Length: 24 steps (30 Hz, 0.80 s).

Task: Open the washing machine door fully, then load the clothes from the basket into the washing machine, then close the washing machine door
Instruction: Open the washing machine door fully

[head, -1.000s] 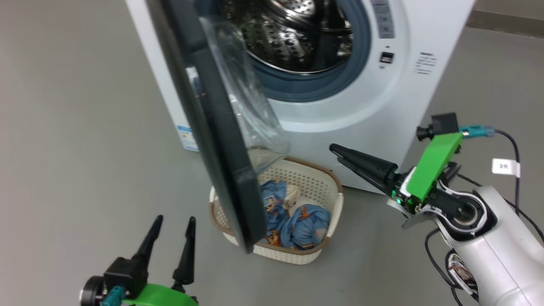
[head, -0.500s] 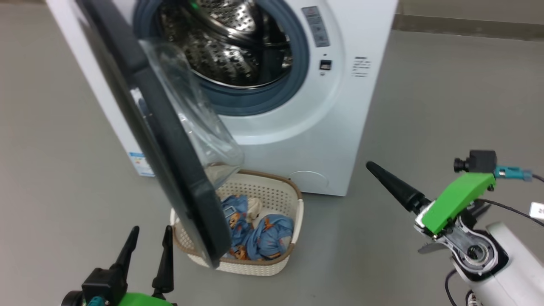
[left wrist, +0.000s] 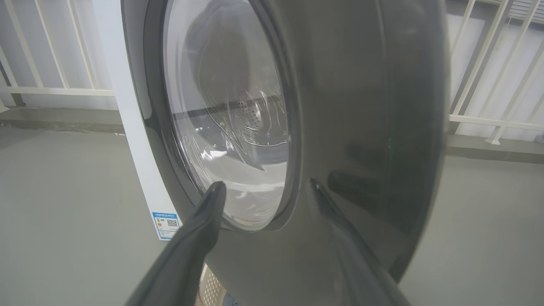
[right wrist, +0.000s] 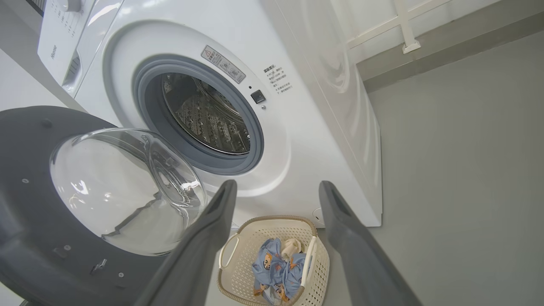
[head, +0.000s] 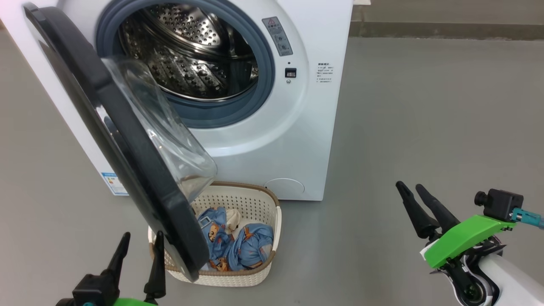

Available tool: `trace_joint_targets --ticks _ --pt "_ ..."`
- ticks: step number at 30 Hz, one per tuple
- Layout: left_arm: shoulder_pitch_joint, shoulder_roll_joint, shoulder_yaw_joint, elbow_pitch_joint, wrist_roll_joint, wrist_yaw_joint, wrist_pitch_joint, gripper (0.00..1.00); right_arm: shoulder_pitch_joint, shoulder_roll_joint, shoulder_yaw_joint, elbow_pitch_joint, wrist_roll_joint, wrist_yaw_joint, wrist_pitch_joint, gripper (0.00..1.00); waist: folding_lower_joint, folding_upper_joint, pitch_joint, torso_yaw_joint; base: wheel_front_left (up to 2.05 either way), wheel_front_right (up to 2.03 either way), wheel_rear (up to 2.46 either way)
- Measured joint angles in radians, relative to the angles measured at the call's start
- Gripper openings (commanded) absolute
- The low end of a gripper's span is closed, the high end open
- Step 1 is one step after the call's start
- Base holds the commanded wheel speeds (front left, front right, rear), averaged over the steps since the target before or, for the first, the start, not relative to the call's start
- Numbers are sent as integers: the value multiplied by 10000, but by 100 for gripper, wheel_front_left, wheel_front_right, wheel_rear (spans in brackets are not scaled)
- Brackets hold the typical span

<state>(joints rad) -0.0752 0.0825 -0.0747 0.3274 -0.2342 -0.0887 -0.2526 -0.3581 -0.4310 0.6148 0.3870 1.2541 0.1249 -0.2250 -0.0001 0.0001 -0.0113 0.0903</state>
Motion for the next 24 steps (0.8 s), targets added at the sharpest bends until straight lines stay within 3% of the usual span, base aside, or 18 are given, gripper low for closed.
trace_joint_targets --ticks 3,9,16,21,24 --pt "8 -6 54 0 2 -2 0 100 12 -46 79 332 -426 0 -230 100 0 0 -87 -35 0 0 0" --pt "198 -27 138 0 86 -75 0 100 822 165 -1804 130 -2849 0 -244 100 1 0 -130 -58 0 0 0" --pt "206 -54 272 2 178 -134 0 100 2356 1007 -3810 -813 -5680 2 -244 100 1 0 -152 -86 0 0 0" --pt "214 -59 311 6 259 -163 0 100 2941 1298 -4242 -1271 -7028 2 -244 100 1 0 -160 -101 0 0 0" --pt "218 -63 330 6 265 -163 0 100 3197 1511 -4349 -1346 -7269 2 -245 100 1 0 -179 -105 0 0 0"
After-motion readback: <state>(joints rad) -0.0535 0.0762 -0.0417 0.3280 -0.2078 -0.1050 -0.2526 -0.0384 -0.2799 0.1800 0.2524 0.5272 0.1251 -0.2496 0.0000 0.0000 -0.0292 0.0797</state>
